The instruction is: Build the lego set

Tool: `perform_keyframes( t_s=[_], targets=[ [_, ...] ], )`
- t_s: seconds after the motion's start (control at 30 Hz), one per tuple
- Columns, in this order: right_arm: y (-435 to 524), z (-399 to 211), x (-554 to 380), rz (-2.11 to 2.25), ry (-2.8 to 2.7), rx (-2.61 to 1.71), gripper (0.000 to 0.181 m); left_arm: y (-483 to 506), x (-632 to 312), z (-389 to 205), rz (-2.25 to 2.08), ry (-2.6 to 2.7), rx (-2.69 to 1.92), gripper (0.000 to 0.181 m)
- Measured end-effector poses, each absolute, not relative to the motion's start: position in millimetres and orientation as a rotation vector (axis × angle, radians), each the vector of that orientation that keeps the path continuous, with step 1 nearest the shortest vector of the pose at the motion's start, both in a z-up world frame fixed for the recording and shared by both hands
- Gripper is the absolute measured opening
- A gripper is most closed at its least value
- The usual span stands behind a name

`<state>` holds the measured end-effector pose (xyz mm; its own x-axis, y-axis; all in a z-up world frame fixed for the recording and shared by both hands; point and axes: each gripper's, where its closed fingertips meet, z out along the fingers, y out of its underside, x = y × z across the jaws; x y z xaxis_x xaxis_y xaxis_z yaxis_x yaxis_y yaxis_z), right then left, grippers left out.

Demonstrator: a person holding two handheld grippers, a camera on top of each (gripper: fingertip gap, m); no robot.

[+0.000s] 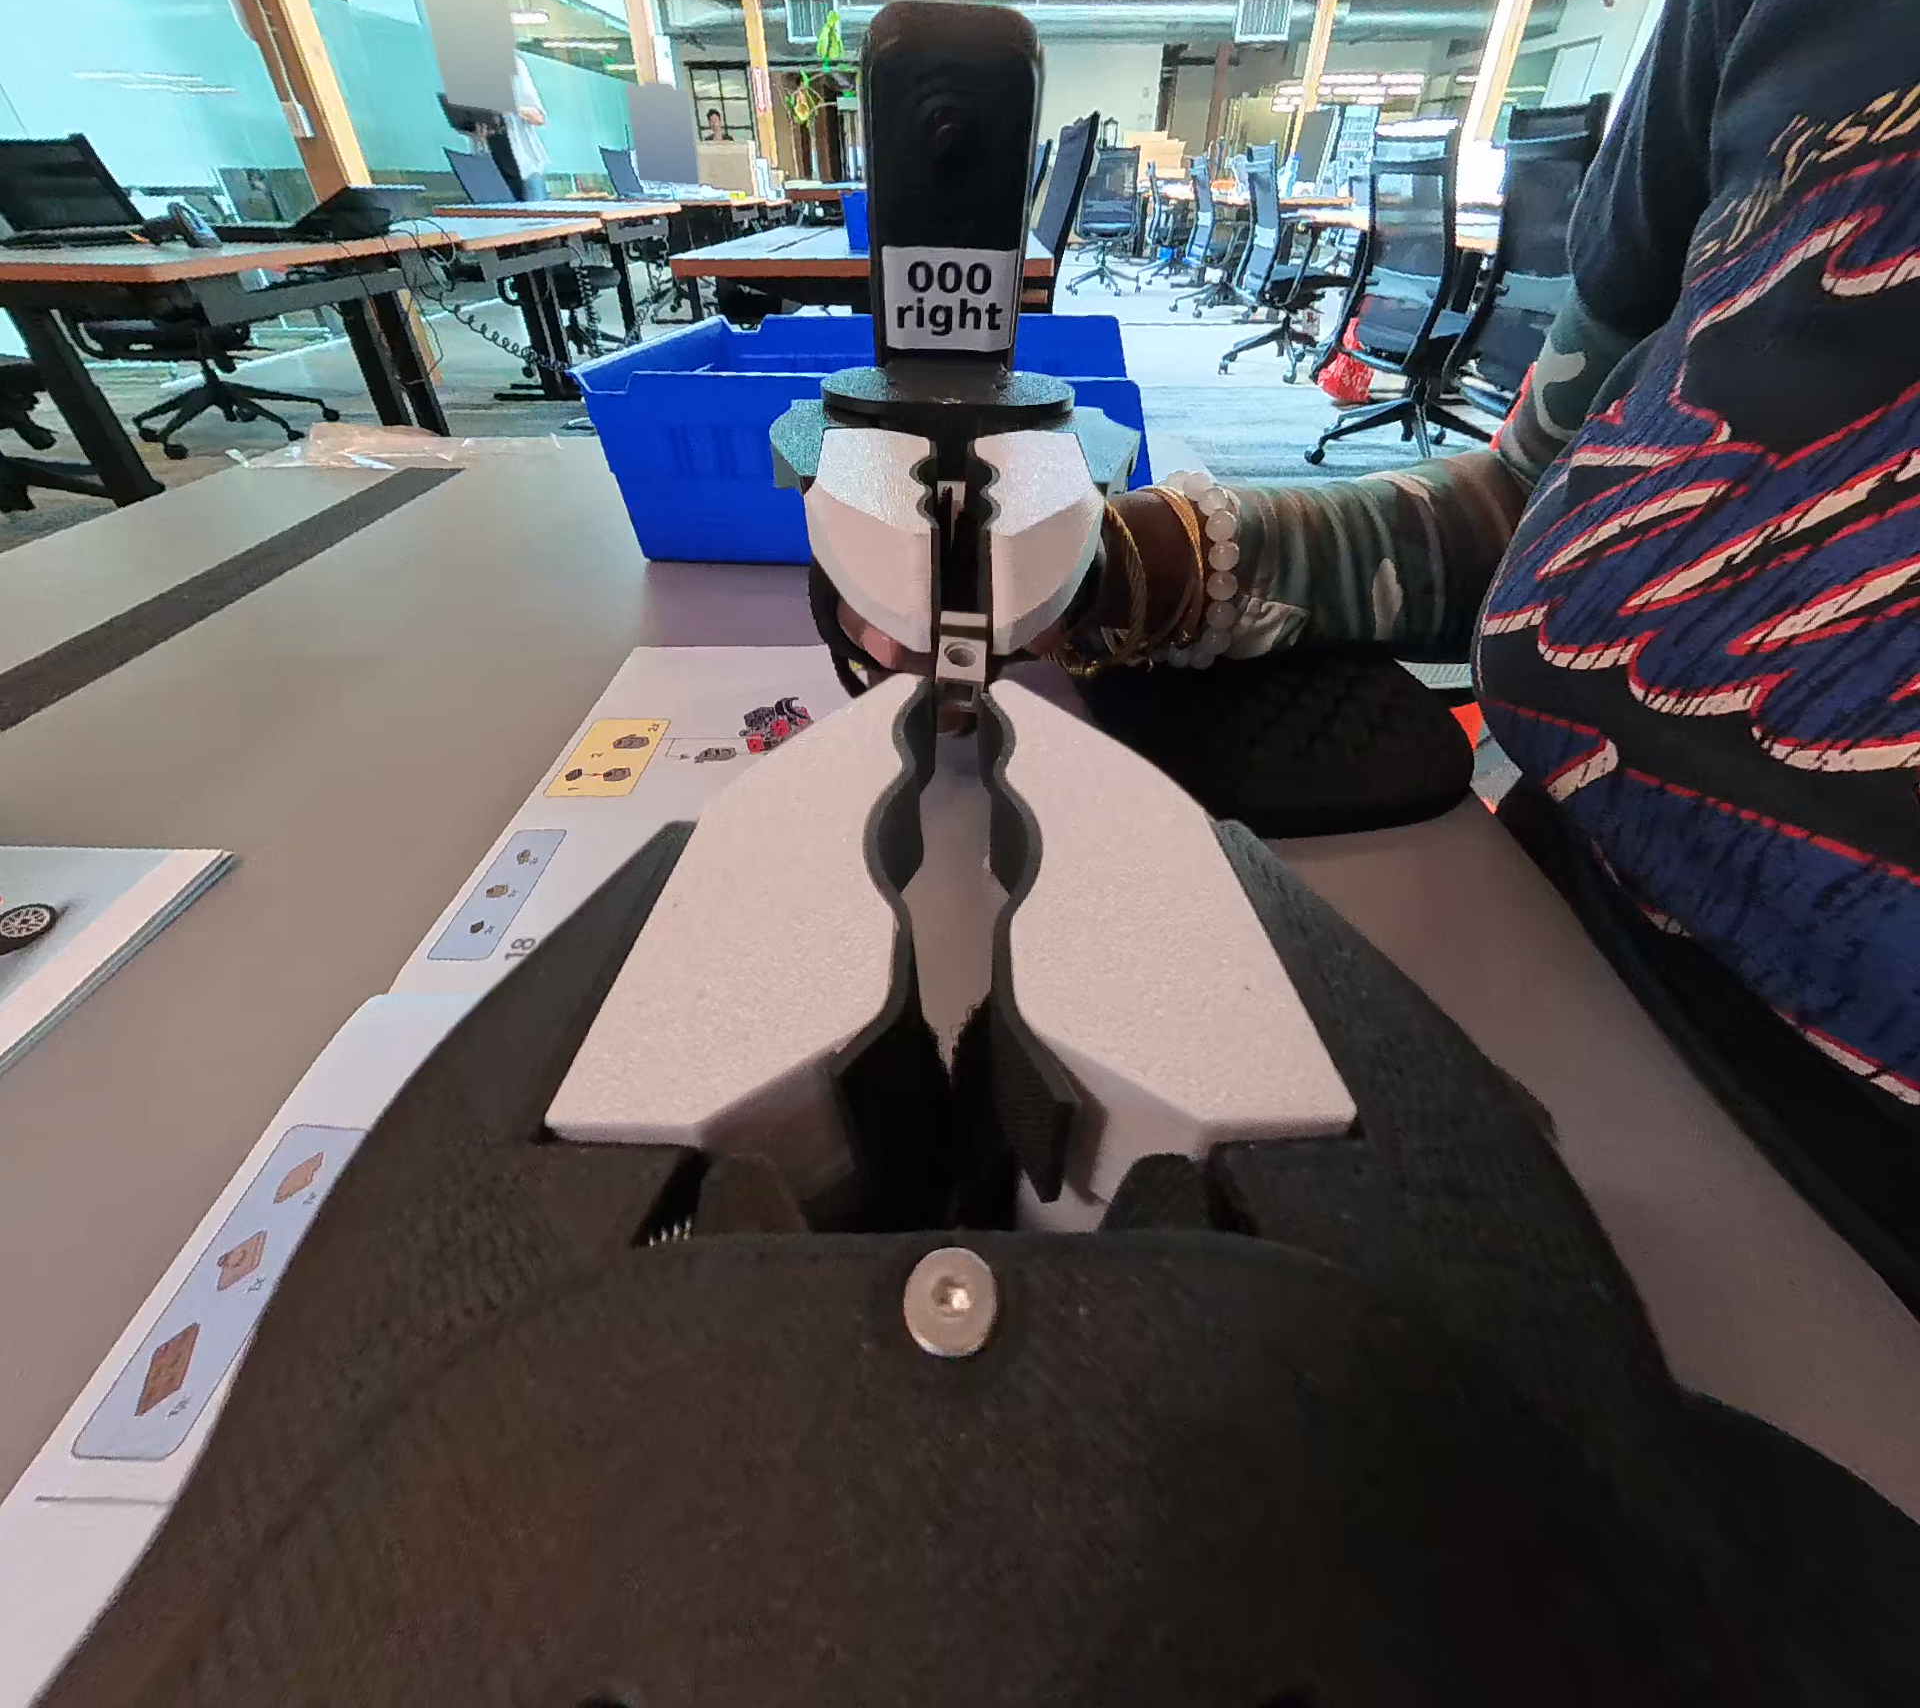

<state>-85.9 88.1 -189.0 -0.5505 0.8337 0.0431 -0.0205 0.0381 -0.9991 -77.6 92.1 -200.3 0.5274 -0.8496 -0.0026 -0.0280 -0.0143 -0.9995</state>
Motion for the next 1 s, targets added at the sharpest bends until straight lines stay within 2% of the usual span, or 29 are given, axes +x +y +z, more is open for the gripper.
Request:
perform_keyframes(
  t_s=[0.2, 0.23, 0.3, 0.37, 0.5, 0.73, 1.0],
  targets=[
    [92, -184, -85, 1.611, -1.607, -0.85, 0.007, 95, -78, -196, -0.76, 0.793, -1.426, 0.007],
    [94, -183, -85, 1.614, -1.607, -0.858, 0.008, 97, -78, -195, -0.742, 0.79, -1.426, 0.013],
    [105, -177, -83, 1.601, -1.553, -0.894, 0.008, 103, -86, -193, -0.663, 0.762, -1.432, 0.038],
    [117, -171, -75, 1.58, -1.524, -0.92, 0.008, 109, -100, -185, -0.598, 0.677, -1.4, 0.049],
    [120, -196, -58, 1.367, -1.762, -1.028, 0.007, 116, -129, -166, -0.514, 0.495, -1.32, 0.049],
    [102, -243, -64, 0.893, -2.112, -1.357, 0.008, 127, -144, -172, -0.443, 0.4, -1.369, 0.049],
    [91, -277, -73, 0.599, -2.23, -1.513, 0.008, 130, -148, -178, -0.43, 0.383, -1.412, 0.047]
  ],
)
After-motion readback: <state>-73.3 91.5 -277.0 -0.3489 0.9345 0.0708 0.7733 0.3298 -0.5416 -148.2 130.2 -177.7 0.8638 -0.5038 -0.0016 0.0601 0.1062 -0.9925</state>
